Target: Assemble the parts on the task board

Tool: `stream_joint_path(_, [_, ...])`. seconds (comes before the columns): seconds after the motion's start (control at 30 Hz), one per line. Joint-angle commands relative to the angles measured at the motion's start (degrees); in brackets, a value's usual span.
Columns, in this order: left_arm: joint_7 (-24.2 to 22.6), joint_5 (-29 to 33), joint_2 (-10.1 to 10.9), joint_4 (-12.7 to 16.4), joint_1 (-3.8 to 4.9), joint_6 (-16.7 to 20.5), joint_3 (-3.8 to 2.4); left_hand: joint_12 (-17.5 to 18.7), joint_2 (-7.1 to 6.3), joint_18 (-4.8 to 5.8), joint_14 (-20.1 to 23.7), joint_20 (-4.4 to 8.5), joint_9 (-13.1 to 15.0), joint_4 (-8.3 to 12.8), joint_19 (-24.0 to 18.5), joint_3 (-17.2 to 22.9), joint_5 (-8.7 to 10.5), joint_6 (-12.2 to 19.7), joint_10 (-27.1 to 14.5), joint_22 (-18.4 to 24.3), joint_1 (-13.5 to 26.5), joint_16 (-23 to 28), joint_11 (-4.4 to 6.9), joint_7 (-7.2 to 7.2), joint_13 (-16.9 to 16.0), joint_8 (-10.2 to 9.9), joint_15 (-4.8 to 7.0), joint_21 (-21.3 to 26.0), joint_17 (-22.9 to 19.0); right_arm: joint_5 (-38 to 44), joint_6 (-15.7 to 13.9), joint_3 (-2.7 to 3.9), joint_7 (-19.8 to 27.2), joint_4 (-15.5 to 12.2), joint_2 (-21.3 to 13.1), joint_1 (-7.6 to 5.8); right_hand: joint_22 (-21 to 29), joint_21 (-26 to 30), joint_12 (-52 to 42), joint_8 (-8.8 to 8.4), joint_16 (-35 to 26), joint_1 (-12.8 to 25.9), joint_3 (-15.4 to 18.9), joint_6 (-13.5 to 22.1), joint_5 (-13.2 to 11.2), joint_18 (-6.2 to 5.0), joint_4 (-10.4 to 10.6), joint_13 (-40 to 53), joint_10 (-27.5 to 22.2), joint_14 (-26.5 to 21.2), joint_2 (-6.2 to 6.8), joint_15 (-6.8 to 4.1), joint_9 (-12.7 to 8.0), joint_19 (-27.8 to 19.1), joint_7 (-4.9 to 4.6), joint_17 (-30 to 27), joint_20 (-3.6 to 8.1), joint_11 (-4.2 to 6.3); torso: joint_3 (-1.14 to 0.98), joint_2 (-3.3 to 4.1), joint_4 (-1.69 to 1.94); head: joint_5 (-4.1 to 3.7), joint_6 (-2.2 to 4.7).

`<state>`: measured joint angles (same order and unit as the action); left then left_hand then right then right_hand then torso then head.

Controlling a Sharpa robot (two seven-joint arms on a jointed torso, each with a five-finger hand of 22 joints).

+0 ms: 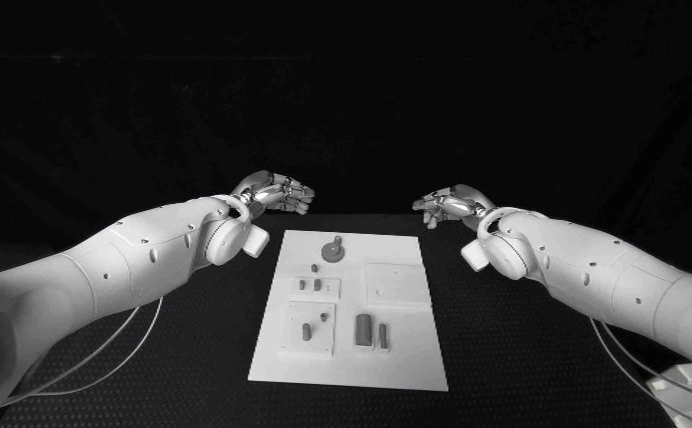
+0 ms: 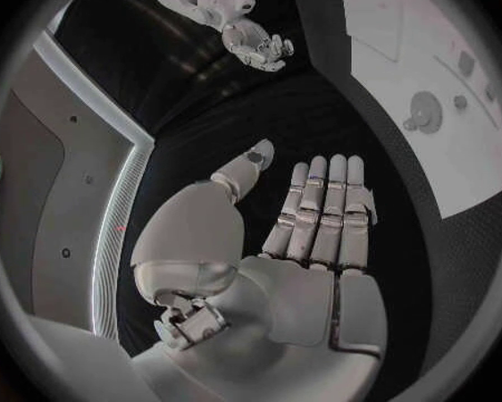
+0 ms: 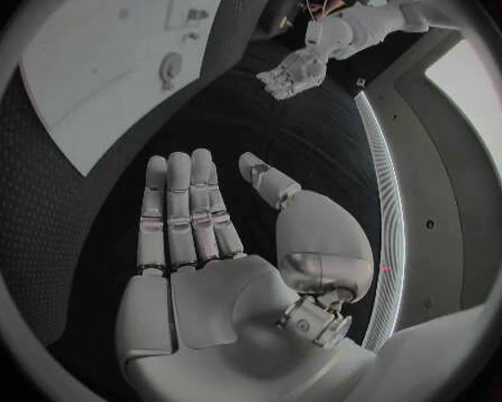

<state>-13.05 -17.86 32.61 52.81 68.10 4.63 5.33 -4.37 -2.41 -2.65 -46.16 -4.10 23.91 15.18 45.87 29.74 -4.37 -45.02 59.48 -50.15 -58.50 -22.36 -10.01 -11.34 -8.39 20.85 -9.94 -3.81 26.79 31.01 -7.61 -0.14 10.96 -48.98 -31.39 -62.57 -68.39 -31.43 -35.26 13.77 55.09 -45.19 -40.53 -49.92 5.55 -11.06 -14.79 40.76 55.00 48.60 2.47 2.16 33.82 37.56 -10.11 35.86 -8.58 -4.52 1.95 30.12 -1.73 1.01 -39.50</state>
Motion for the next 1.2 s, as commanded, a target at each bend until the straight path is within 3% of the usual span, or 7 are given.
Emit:
stream_joint_path(0.03, [-0.78,3.09,0.16,-0.45,0.1,-0.7,-0.06,-0.11,0.43,-0.42,-0.46,-0.25,-0.13,-0.15,0.11,-0.07,0.06,0.1,0.32,0.11,0.23,0.15,0.04,0.04,0.15,0.12,0.13,-0.25,0.12,-9.26,3.69,0.32,8.04,2.94,0.96,0.08,1.84,5.62,11.89,-0.73,-14.15,-0.29,-0.11,2.56,-0.24,2.32,-0.37,-11.21,-0.2,-2.76,-0.04,5.39,-0.81,-7.66,-0.96,-6.39,-1.78,-2.77,-0.12,-1.64,-0.5,0.7,0.98])
stream_joint_path(0.2, [-0.01,9.58,0.22,-1.63,0.06,-3.02,-0.07,0.3,0.17,0.04,0.33,0.06,-0.37,-0.33,-0.12,-0.88,1.17,1.02,-0.33,0.24,1.12,0.93,0.44,0.71,0.65,-0.23,0.72,-0.15,0.15,-9.03,5.04,1.31,9.45,4.76,2.73,0.92,3.58,9.82,20.34,-1.62,-23.93,-1.41,0.76,5.62,-0.19,3.33,-0.04,-19.49,-3.73,-8.58,0.18,8.06,-2.18,-11.34,-0.42,-10.62,-2.82,-4.7,-0.48,-2.21,-0.63,1.11,1.29])
stream_joint_path(0.67, [-1.29,8.56,-1.39,-5.18,-1.85,-4.41,-0.09,0.53,-0.03,2.32,4.24,-0.05,-0.55,0.02,-4.58,-2.49,1.5,3.44,-4.61,1.91,2.03,3.71,1.16,1.85,2.9,-0.77,0.55,0.17,-0.53,-8.5,5.35,2.28,10.14,5.95,3.87,2.5,8.28,16.25,26.67,-0.76,-30.36,-5.35,7.46,8.16,-0.16,1.61,-1.17,-29.5,-1.4,-7.82,-1.04,8.0,-3.94,-7.47,-0.91,-15.19,-3.84,-5.18,-1.14,-2.6,-0.9,1.61,2.18])
stream_joint_path(0.7, [-0.11,7.88,-1.1,-4.98,-1.55,-2.86,-0.05,4.37,2.41,2.65,46.16,4.1,-23.91,-15.18,-45.87,-29.74,4.37,45.02,-59.48,50.15,58.5,22.36,10.01,11.34,8.39,-20.85,9.94,3.81,-26.79,-7.9,3.85,2.27,8.62,5.84,3.86,2.36,26.26,31.43,35.26,-13.77,-55.09,45.19,40.53,49.92,-5.55,11.06,14.79,-40.76,-55.0,-48.6,-2.47,-2.16,-33.82,-37.56,10.11,-35.86,8.58,4.52,-0.99,-2.57,-0.92,1.66,2.08])
stream_joint_path(0.77, [-0.2,7.93,-1.02,-4.75,-1.58,-2.62,-0.08,4.37,2.41,2.65,46.16,4.1,-23.91,-15.18,-45.87,-29.74,4.37,45.02,-59.48,50.15,58.5,22.36,10.01,11.34,8.39,-20.85,9.94,3.81,-26.79,-8.01,3.65,2.26,8.67,5.6,3.77,2.36,27.65,31.43,35.26,-13.77,-55.09,45.19,40.53,49.92,-5.55,11.06,14.79,-40.76,-55.0,-48.6,-2.47,-2.16,-33.82,-37.56,10.11,-35.86,8.58,4.52,-1.02,-2.45,-0.84,1.58,2.18])
stream_joint_path(0.8, [-0.32,8.01,-0.93,-4.45,-1.63,-2.32,-0.12,4.37,2.41,2.65,46.16,4.1,-23.91,-15.18,-45.87,-29.74,4.37,45.02,-59.48,50.15,58.5,22.36,10.01,11.34,8.39,-20.85,9.94,3.81,-26.79,-8.16,3.39,2.25,8.73,5.3,3.66,2.36,68.39,31.43,35.26,-13.77,-55.09,45.19,40.53,49.92,-5.55,11.06,14.79,-40.76,-55.0,-48.6,-2.47,-2.16,-33.82,-37.56,10.11,-35.86,8.58,4.52,-1.06,-2.29,-0.72,1.47,2.31])
stream_joint_path(1.2, [-5.88,11.34,3.47,9.63,-3.77,11.83,-1.88,4.37,2.41,2.65,46.16,4.1,-23.91,-15.18,-45.87,-29.74,4.37,45.02,-59.48,50.15,58.5,22.36,10.01,11.34,8.39,-20.85,9.94,3.81,-26.79,-15.16,-8.82,1.6,11.82,-8.86,-1.53,2.38,68.39,31.43,35.26,-13.77,-55.09,45.19,40.53,49.92,-5.55,11.06,14.79,-40.76,-55.0,-48.6,-2.47,-2.16,-33.82,-37.56,10.11,-35.86,8.58,4.52,-1.95,1.06,1.73,-1.01,5.12])
